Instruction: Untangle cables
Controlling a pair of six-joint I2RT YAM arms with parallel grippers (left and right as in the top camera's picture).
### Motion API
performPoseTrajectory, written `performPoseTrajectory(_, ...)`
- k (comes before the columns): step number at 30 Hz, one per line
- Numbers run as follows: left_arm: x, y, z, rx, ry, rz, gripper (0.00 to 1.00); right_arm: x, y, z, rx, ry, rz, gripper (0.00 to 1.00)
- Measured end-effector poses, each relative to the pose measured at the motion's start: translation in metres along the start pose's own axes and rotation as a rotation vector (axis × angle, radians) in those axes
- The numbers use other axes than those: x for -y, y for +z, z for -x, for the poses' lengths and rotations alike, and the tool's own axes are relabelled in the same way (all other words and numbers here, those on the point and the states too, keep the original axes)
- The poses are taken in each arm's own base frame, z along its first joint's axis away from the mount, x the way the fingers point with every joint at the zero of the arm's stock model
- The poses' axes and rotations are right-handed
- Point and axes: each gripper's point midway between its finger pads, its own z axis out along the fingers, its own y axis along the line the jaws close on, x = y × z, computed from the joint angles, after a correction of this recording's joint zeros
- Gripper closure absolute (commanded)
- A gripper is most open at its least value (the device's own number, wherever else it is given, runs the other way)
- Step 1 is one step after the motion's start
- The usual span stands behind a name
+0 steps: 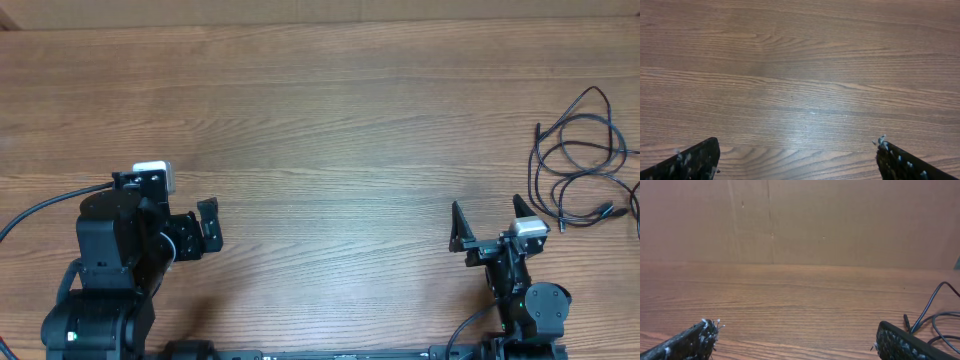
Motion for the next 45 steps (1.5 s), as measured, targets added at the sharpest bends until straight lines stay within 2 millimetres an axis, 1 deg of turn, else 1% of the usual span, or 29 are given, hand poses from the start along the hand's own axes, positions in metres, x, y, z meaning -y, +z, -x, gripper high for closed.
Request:
performPoseTrajectory(19, 0.000, 0.000, 0.000, 0.001, 0.000, 0.000, 0.00, 0.000, 0.000, 0.000, -0.001, -0.002, -0.001, 0.00)
performPoseTrajectory(25, -0.001, -0.010, 0.002, 0.053, 0.010, 0.004, 0.00, 0.000, 0.000, 0.000, 0.000, -0.003, 0.000, 0.00)
performPoseTrajectory(28, -0.005, -0.013, -0.004, 0.101, 0.014, 0.012, 0.00, 0.000, 0.000, 0.000, 0.000, -0.003, 0.000, 0.00)
performPoseTrajectory(31, -0.009, -0.007, -0.009, 0.181, 0.010, 0.016, 0.00, 0.000, 0.000, 0.000, 0.000, -0.003, 0.000, 0.00)
performPoseTrajectory(33, -0.013, -0.001, -0.012, 0.242, 0.004, 0.018, 0.00, 0.000, 0.000, 0.000, 0.000, -0.003, 0.000, 0.00)
performPoseTrajectory(34, -0.015, 0.004, -0.018, 0.260, 0.001, 0.020, 0.00, 0.000, 0.000, 0.000, -0.001, -0.003, 0.000, 0.00)
performPoseTrajectory(35, -0.016, 0.008, -0.017, 0.304, 0.000, 0.018, 0.00, 0.000, 0.000, 0.000, -0.001, -0.003, 0.000, 0.00)
performPoseTrajectory(38, -0.018, 0.017, -0.023, 0.409, 0.003, 0.004, 0.00, 0.000, 0.000, 0.000, 0.000, -0.003, 0.000, 0.00)
performPoseTrajectory(45, -0.019, 0.035, -0.037, 0.572, 0.015, -0.027, 0.00, 0.000, 0.000, 0.000, -0.002, -0.003, 0.000, 0.00)
